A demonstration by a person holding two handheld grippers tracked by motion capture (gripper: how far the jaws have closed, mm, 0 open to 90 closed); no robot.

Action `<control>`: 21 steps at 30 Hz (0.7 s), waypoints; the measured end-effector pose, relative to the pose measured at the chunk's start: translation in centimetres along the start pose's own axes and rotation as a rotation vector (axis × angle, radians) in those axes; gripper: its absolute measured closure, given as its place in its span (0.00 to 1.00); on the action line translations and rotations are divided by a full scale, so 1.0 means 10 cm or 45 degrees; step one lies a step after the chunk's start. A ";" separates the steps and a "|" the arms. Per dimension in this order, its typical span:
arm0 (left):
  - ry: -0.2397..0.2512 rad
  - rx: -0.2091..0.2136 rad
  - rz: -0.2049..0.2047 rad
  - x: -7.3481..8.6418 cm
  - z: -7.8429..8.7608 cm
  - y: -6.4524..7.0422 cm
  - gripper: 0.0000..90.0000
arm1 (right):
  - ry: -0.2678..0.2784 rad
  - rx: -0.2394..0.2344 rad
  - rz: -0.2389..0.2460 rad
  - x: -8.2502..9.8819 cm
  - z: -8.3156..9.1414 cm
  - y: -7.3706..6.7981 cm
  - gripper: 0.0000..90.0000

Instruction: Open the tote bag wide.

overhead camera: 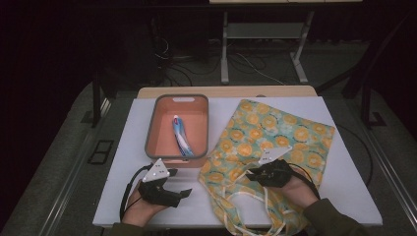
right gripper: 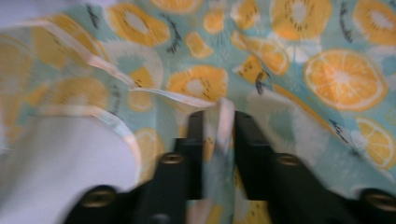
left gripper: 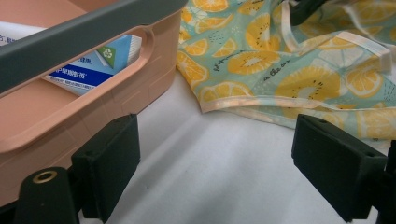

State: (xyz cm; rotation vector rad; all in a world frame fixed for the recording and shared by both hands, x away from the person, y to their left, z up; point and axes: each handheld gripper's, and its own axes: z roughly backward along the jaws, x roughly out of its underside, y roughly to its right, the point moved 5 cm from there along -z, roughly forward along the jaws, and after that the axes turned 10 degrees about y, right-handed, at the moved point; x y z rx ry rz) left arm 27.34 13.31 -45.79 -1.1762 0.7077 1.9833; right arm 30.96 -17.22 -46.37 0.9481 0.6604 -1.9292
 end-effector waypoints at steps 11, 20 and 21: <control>0.002 0.001 -0.003 -0.01 0.00 0.01 0.15 | -0.114 -0.095 0.170 0.20 -0.10 -0.29 0.57; -0.001 0.002 -0.007 -0.01 -0.01 0.01 0.15 | -0.097 -0.087 0.191 0.17 -0.15 -0.30 0.99; -0.003 0.002 -0.008 -0.01 -0.01 0.01 0.15 | -0.094 -0.076 0.193 0.17 -0.14 -0.29 1.00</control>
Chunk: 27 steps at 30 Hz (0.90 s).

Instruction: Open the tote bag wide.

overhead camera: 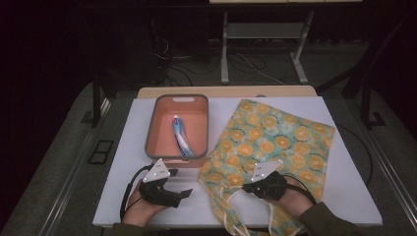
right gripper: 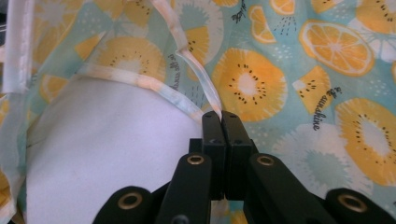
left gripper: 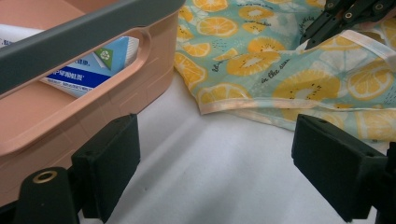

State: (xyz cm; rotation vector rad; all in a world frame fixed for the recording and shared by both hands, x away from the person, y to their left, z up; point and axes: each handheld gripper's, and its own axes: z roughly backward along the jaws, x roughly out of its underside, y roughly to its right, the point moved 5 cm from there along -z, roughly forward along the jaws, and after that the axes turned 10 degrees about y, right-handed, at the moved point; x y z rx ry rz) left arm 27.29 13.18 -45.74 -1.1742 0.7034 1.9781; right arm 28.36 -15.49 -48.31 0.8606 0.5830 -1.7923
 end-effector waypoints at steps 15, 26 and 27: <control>-0.002 -0.002 0.002 0.00 -0.01 -0.01 0.15 | 0.054 0.380 -0.217 0.01 0.21 0.70 1.00; -0.003 0.001 0.005 0.01 0.00 -0.01 0.15 | 0.141 0.268 -0.240 -0.18 0.18 0.63 0.66; -0.002 0.002 0.004 0.01 0.00 -0.01 0.15 | 0.164 0.254 -0.241 -0.21 0.22 0.59 0.62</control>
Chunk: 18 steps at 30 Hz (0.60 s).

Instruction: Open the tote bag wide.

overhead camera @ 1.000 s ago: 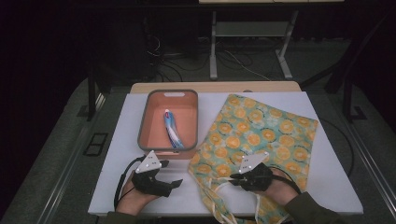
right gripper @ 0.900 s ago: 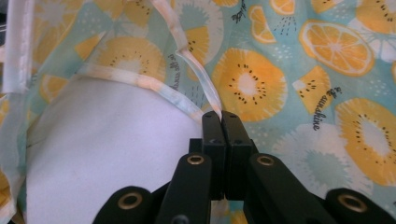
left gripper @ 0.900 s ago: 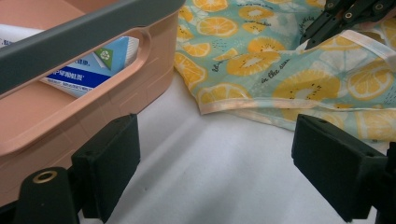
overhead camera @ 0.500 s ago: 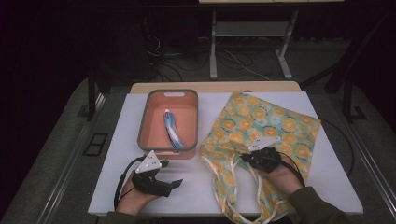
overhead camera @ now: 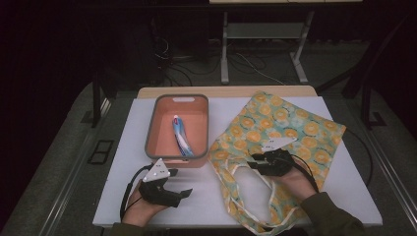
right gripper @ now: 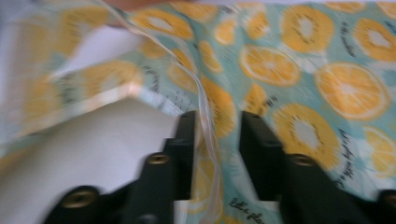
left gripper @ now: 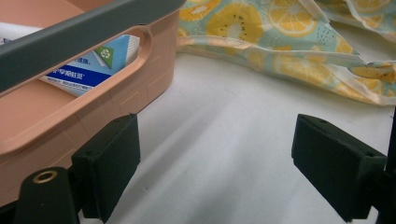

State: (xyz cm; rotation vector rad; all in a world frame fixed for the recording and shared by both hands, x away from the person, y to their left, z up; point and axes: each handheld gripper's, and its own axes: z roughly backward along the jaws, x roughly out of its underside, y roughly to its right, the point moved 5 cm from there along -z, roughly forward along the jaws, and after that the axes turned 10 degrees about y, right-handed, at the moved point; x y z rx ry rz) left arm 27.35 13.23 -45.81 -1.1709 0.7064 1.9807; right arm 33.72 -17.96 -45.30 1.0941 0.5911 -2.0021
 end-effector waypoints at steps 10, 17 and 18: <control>0.007 0.008 0.004 0.00 0.00 0.01 0.15 | 0.029 -0.313 0.027 -0.02 0.29 -0.57 0.48; 0.013 0.024 0.003 0.00 -0.01 0.02 0.14 | -0.064 -0.433 0.075 0.17 0.29 -0.89 0.44; 0.014 0.024 0.003 0.00 -0.01 0.02 0.14 | -0.073 -0.448 0.071 0.19 0.28 -0.92 0.44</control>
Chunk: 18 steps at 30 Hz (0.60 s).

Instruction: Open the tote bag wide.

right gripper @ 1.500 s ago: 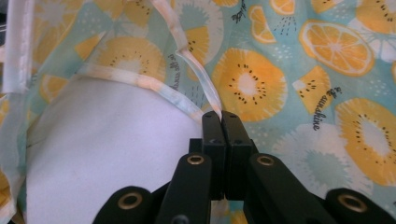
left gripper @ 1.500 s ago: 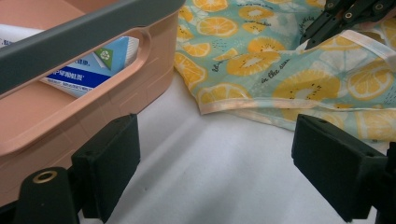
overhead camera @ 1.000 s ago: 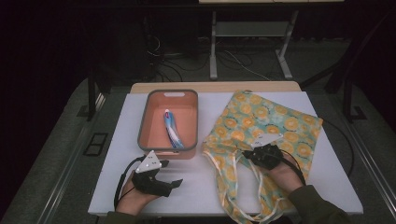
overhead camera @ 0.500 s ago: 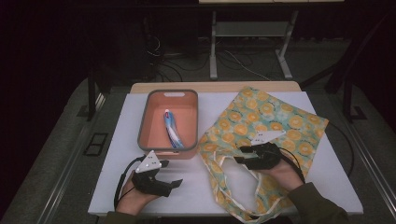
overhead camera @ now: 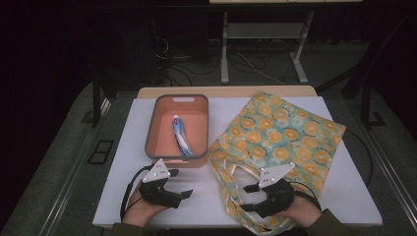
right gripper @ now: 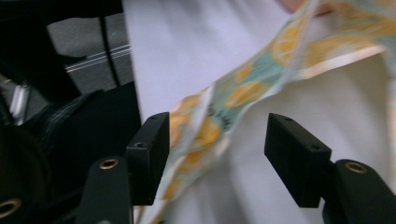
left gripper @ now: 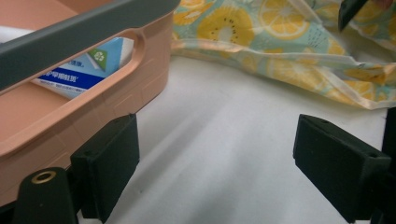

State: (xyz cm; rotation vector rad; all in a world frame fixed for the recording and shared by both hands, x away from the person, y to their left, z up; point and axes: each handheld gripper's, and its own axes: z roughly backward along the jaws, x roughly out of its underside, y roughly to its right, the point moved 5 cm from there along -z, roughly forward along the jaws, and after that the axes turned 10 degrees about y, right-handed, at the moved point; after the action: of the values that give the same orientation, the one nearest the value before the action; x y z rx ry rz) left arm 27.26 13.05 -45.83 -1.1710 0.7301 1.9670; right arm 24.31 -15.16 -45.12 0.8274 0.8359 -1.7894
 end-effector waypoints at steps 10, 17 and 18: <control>-0.017 0.007 0.000 0.04 -0.02 -0.02 0.00 | -0.129 -0.086 0.007 0.13 -0.13 -0.05 0.69; -0.026 0.006 0.000 0.06 -0.02 -0.05 0.00 | -0.088 -0.084 0.022 0.07 -0.08 -0.01 0.94; -0.028 0.004 0.002 0.06 -0.02 -0.05 0.00 | -0.061 -0.061 0.024 0.03 -0.03 0.03 0.95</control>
State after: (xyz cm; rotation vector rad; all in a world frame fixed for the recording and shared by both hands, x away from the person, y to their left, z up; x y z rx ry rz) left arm 27.61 13.36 -46.50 -1.1453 0.7229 1.9761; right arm 24.53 -15.10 -45.56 0.7564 0.8341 -1.7594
